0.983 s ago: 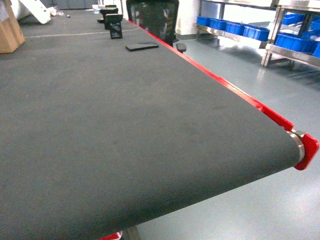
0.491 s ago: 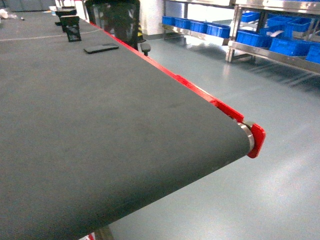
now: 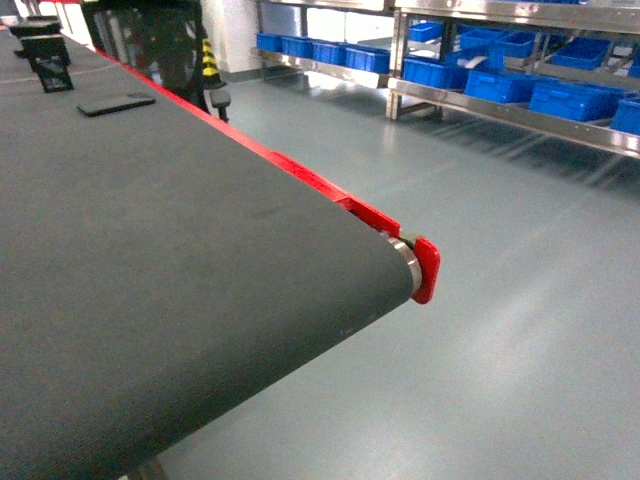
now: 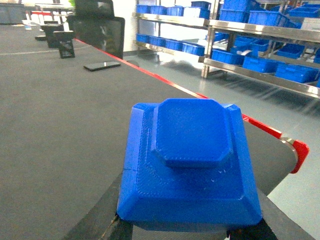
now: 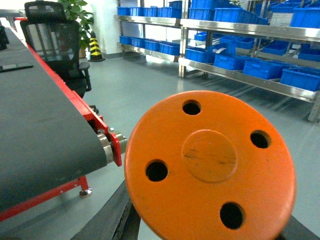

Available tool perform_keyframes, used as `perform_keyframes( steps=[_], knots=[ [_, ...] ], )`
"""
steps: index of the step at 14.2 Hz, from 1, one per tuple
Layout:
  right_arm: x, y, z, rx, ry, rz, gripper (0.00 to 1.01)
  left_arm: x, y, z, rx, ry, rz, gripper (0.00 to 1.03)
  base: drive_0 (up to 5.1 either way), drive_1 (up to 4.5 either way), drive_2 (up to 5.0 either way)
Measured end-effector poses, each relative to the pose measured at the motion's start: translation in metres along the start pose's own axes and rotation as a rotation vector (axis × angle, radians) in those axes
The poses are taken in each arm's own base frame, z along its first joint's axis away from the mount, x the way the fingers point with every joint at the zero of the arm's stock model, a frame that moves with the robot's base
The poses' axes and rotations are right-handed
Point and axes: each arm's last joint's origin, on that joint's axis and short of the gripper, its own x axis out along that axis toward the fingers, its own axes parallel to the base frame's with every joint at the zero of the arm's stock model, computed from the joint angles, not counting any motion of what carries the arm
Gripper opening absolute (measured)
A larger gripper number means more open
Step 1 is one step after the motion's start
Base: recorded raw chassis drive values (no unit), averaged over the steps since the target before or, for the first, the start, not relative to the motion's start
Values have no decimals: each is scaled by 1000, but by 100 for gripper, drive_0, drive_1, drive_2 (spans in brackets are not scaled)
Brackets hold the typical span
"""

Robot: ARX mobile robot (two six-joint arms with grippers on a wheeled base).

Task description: Sort blue parts and orange caps into right shelf containers

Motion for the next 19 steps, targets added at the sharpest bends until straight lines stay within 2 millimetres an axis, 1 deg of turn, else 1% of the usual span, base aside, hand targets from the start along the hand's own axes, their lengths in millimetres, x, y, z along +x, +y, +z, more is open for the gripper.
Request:
perform_keyframes(
  steps=[19],
  knots=[
    [0,0,0,0,0,0,43,0,0,0,0,0,0,40,-160,-160,-160]
  ],
)
